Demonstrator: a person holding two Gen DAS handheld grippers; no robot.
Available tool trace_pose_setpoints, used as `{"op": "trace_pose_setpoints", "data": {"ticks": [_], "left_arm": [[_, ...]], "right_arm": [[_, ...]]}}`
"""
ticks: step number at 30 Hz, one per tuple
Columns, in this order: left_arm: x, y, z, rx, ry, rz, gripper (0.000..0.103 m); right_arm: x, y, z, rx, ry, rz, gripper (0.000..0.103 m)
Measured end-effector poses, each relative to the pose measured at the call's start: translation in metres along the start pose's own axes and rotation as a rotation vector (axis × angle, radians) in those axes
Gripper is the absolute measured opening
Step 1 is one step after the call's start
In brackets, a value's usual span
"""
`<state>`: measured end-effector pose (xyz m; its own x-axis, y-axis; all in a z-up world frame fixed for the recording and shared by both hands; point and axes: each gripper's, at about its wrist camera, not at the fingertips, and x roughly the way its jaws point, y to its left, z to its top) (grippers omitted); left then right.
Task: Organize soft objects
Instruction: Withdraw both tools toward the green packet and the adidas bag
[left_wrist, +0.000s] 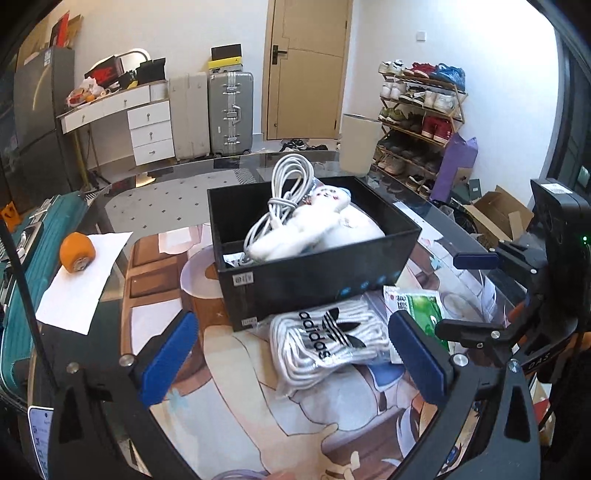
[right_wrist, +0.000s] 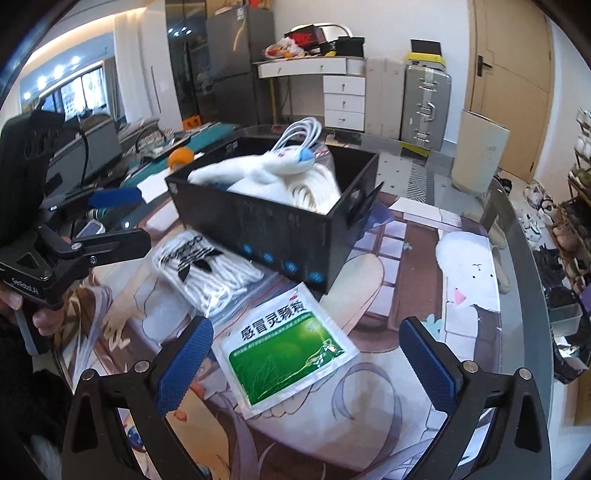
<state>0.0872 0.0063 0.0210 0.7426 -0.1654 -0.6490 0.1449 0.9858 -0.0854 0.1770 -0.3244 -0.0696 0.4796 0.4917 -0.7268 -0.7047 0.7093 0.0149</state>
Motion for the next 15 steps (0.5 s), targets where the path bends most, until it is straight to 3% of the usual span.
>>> {"op": "trace_pose_setpoints", "data": {"ticks": [6,9,15], "left_arm": [[-0.002,-0.004,-0.007,0.008,0.006,-0.015,0.103],[-0.006,-0.005,-0.004,0.007,-0.026,0.011,0.103],[0.005,-0.004,-0.008,-0.002,0.017,-0.002,0.103]], "right_arm": [[0.013,0.012,-0.007,-0.064,0.069,0.007,0.102],[0.017,0.017,-0.010,-0.085,0.082,0.024,0.102],[0.028,0.017,-0.017,-0.093,0.127,0.016,0.102]]}}
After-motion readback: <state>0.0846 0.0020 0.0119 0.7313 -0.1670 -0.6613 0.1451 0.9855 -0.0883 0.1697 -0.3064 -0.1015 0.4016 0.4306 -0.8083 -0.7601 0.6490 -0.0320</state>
